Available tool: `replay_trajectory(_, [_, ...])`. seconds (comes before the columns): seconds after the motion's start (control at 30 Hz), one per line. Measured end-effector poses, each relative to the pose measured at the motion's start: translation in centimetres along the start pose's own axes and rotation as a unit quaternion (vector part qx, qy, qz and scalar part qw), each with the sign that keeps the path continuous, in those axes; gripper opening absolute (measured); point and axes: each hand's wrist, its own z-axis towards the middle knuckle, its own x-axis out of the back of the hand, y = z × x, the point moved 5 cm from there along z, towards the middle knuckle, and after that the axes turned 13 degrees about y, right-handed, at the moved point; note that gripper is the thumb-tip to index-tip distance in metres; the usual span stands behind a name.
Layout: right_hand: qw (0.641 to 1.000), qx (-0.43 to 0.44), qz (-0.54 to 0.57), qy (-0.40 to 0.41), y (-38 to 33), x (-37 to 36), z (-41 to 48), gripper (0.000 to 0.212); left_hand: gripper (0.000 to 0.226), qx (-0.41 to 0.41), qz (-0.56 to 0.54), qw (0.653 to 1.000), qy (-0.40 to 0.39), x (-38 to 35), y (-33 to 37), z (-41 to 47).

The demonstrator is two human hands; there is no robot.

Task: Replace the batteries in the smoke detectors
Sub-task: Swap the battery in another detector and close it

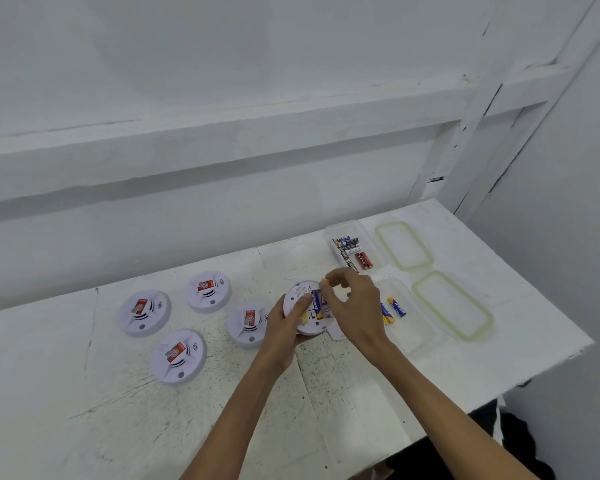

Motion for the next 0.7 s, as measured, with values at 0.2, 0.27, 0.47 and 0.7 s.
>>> replay_trajectory(0.2, [0.992, -0.090, 0.091, 0.022, 2.4, 2.5, 1.4, 0.011, 0.031, 0.023, 0.016, 0.999, -0.019, 0.1, -0.9, 0.2])
replay_trajectory(0.27, [0.993, -0.100, 0.052, 0.020, 4.3, 3.4, 2.0, 0.011, 0.033, 0.031, 0.018, 0.999, -0.019, 0.3, -1.4, 0.2])
replay_trajectory(0.47, [0.988, -0.131, -0.079, -0.012, 9.5, 5.1, 2.3, 0.013, 0.035, 0.046, 0.007, 0.999, -0.009, 0.4, -2.2, 0.4])
replay_trajectory(0.7, [0.965, -0.085, -0.242, -0.049, 12.4, 5.1, 2.1, 0.016, 0.033, 0.047, 0.010, 0.999, -0.019, 0.0, -2.5, 0.5])
